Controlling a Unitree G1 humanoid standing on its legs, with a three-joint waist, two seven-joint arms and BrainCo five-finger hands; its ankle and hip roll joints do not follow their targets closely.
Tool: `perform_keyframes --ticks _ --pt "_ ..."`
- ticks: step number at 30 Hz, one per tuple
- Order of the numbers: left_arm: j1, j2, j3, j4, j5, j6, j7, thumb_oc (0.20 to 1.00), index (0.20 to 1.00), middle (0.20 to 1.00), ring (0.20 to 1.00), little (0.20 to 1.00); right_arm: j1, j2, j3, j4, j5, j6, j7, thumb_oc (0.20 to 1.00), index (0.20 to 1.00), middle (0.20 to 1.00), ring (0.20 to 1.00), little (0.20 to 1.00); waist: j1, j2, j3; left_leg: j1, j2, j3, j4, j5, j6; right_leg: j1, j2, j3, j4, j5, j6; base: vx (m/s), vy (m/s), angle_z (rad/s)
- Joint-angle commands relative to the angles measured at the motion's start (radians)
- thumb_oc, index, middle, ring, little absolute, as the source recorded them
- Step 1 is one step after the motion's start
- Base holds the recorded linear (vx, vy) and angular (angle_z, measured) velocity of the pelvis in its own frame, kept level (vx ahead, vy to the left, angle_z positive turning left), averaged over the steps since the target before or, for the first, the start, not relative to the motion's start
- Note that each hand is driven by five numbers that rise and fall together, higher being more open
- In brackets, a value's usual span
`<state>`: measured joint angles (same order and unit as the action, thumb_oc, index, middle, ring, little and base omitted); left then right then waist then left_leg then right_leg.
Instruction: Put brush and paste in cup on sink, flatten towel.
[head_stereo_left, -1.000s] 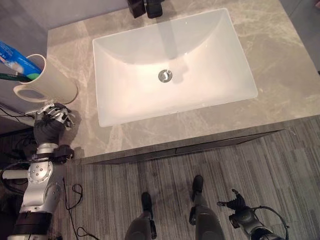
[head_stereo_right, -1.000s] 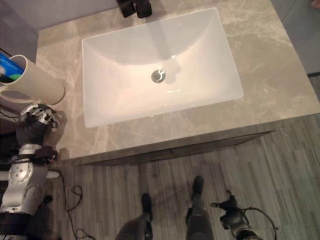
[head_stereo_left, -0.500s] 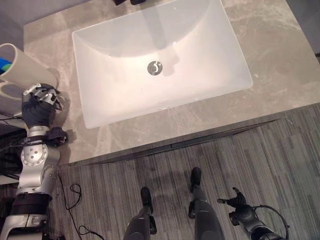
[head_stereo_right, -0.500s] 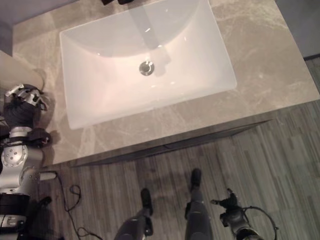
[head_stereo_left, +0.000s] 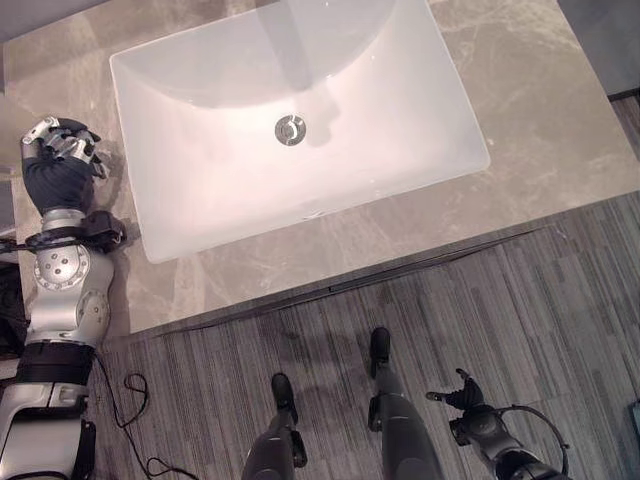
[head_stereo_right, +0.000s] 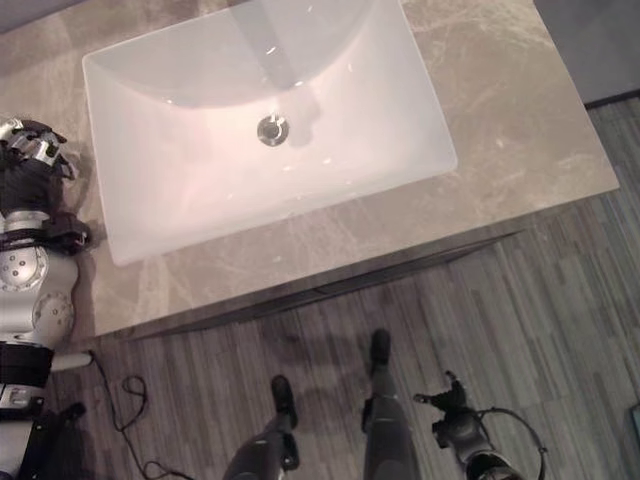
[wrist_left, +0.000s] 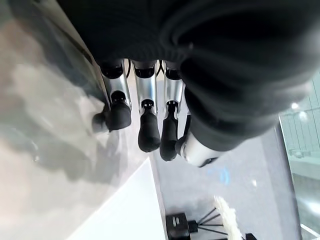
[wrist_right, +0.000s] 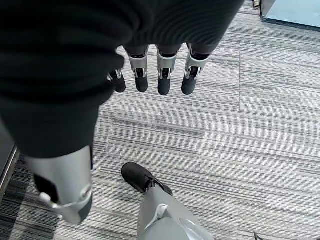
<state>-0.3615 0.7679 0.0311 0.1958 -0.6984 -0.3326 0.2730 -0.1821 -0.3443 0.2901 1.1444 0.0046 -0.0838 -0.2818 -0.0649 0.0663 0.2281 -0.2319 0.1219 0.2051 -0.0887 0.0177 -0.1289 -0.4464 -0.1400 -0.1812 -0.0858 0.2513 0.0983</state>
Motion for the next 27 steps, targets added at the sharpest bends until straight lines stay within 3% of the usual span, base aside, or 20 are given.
perform_keyframes --ticks 1,6,11,16,27 --pt "0.089 -0.010 0.049 -0.109 -0.007 -0.050 -0.056 0.200 0.200 0.200 0.200 0.200 -0.023 0.013 -0.020 0.019 0.000 0.004 -0.012 1.000 1.000 1.000 1.000 1.000 0.023 -0.003 0.013 -0.049 -0.051 -0.060 0.001 0.082 0.027 0.150 -0.055 0.001 -0.001 -0.075 0.098 0.00 0.051 0.01" --pt "0.240 -0.031 0.143 -0.138 0.042 -0.047 -0.071 0.200 0.200 0.200 0.200 0.200 -0.015 0.001 -0.037 0.010 -0.016 -0.001 -0.005 1.000 1.000 1.000 1.000 1.000 0.046 0.007 0.008 -0.047 -0.061 -0.069 0.001 0.079 0.031 0.160 -0.067 -0.012 -0.001 -0.075 0.098 -0.01 0.037 0.05" --pt "0.248 -0.022 0.185 -0.085 0.074 -0.047 -0.040 0.200 0.200 0.200 0.200 0.200 -0.009 -0.008 -0.045 -0.001 -0.017 -0.007 -0.005 1.000 1.000 1.000 1.000 1.000 0.054 0.012 0.008 -0.048 -0.066 -0.074 0.001 0.082 0.032 0.165 -0.072 -0.021 -0.001 -0.074 0.099 -0.02 0.020 0.13" --pt "0.194 0.006 0.203 0.003 0.096 -0.054 0.013 0.200 0.200 0.200 0.200 0.200 -0.010 -0.009 -0.045 0.006 -0.015 -0.009 -0.003 1.000 1.000 1.000 1.000 1.000 0.052 0.014 0.006 -0.056 -0.070 -0.076 0.001 0.082 0.031 0.161 -0.075 -0.024 -0.001 -0.072 0.101 -0.01 0.013 0.04" --pt "-0.059 0.104 0.132 0.201 0.084 -0.052 0.108 0.200 0.200 0.200 0.200 0.200 -0.008 -0.014 -0.039 -0.004 0.016 -0.011 -0.011 1.000 1.000 1.000 1.000 1.000 0.020 -0.005 0.008 -0.080 -0.063 -0.061 0.001 0.088 0.028 0.125 -0.067 -0.010 -0.001 -0.061 0.105 0.00 0.000 0.00"
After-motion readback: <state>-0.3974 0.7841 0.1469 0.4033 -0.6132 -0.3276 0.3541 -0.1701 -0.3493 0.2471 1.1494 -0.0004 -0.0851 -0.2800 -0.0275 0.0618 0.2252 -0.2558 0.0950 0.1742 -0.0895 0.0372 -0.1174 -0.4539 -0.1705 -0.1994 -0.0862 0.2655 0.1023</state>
